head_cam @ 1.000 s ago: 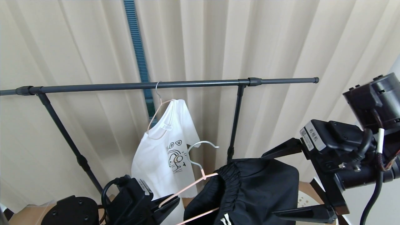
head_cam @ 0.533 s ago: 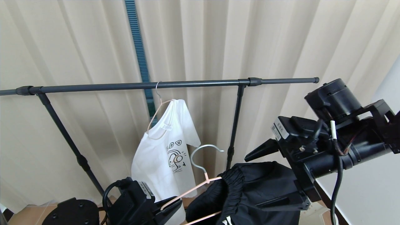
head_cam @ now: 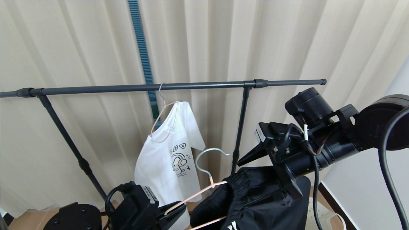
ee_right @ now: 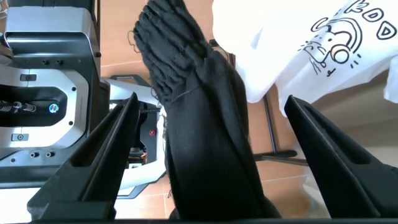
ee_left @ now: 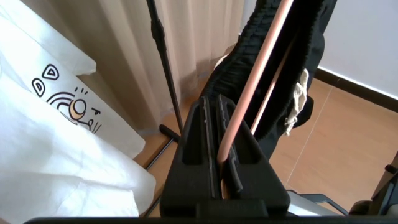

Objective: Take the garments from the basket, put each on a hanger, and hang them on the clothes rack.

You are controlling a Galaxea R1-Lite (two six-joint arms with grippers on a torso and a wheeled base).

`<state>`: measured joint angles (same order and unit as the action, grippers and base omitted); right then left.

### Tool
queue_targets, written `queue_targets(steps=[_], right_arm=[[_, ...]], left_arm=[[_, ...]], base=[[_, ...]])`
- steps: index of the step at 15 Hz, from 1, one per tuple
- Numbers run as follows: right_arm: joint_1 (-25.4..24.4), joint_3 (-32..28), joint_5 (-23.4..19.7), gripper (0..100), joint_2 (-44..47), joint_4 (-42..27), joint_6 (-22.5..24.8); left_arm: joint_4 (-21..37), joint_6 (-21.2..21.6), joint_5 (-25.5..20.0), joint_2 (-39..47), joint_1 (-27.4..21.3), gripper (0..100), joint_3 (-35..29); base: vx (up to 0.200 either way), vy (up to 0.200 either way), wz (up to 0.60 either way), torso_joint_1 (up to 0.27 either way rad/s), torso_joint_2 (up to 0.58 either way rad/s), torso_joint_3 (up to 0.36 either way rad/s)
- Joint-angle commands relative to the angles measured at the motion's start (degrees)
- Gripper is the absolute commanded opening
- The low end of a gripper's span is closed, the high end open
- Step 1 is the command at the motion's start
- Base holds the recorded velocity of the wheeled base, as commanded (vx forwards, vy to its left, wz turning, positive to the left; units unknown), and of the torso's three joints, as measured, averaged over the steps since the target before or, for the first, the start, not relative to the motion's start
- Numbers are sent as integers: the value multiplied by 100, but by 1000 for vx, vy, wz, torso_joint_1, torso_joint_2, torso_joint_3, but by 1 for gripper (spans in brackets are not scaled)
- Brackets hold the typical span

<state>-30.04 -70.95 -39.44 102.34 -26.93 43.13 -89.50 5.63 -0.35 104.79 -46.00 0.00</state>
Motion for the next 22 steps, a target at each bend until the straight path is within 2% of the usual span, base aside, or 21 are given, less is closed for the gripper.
queue_targets(steps=[1, 4, 5, 19, 20, 22], right_arm=[[-2, -7, -3, 100, 76, 3, 2], [-2, -7, -3, 100, 76, 3, 2], [-2, -7, -3, 0, 76, 3, 2], [-2, 116, -29, 0, -135, -23, 11], [-2, 125, -29, 0, -162, -23, 11], [-2, 178, -20, 0, -250, -23, 20]], left_arm=[[-6, -1, 0, 6, 3, 0, 0], [-6, -1, 0, 6, 3, 0, 0], [-6, -1, 0, 6, 3, 0, 0], [-50, -18, 9, 50, 3, 0, 0], [-50, -36, 9, 50, 3, 100, 0], [-50, -45, -9, 50, 3, 100, 0]], base=[[0, 0, 0, 0, 0, 0], [0, 0, 0, 0, 0, 0], [0, 0, 0, 0, 0, 0], [0, 0, 0, 0, 0, 0], [0, 0, 0, 0, 0, 0], [0, 0, 0, 0, 0, 0]])
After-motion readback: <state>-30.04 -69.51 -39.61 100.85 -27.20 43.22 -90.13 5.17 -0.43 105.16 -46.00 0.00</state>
